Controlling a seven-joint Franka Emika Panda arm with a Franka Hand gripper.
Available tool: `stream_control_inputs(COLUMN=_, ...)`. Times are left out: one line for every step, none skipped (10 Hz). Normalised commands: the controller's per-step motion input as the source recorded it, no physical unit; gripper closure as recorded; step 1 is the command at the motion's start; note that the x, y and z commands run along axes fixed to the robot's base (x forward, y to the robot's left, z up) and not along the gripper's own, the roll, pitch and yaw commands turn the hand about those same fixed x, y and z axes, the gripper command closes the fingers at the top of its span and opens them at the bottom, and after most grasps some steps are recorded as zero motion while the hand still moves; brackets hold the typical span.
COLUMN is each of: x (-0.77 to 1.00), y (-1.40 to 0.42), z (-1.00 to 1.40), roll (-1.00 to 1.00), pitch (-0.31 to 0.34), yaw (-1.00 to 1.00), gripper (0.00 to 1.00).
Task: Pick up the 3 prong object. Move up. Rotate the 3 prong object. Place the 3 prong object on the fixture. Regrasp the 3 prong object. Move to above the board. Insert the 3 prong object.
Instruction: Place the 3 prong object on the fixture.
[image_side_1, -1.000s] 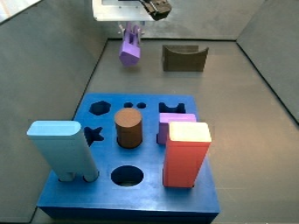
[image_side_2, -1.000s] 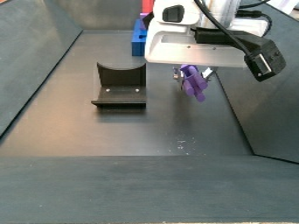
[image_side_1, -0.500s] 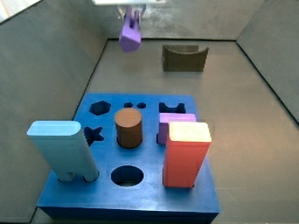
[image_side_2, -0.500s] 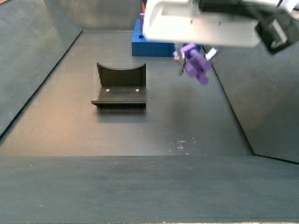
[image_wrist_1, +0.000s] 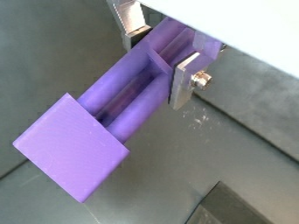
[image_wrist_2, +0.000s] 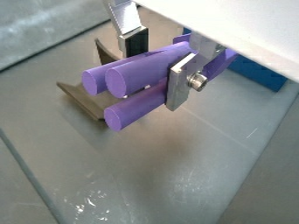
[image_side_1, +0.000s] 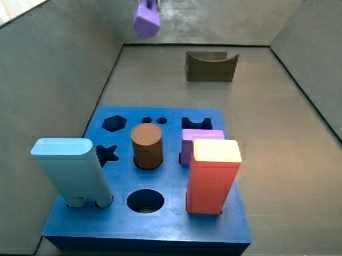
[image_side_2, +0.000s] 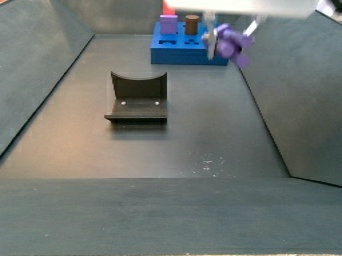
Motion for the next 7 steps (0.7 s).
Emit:
stream_control_inputs(x=0.01, y=-0.01, z=0.34, roll=-0.08, pitch=0.054, yaw=0.02, gripper=1.0)
stream_control_inputs(x=1.0, y=-0.39, z=0.3, roll=0.07, pitch=0.152, yaw=0.03, gripper=1.0)
stream_control_inputs(x=1.0, y=-0.38, z=0.27, roll=0.07, pitch=0.158, yaw=0.03, gripper=1.0)
stream_control_inputs(x=1.0, y=-0.32, z=0.25, roll=0.07, pitch=0.185, yaw=0.04, gripper=1.0)
stream_control_inputs(x=1.0, y=-0.29, z=0.22, roll=0.07, pitch=0.184, yaw=0.03, gripper=1.0)
stream_control_inputs(x=1.0, y=-0.26, z=0.19, roll=0.08, pitch=0.165, yaw=0.04, gripper=1.0)
stream_control_inputs(x=1.0, y=-0.23, z=0.17, roll=0.08, pitch=0.16, yaw=0.04, gripper=1.0)
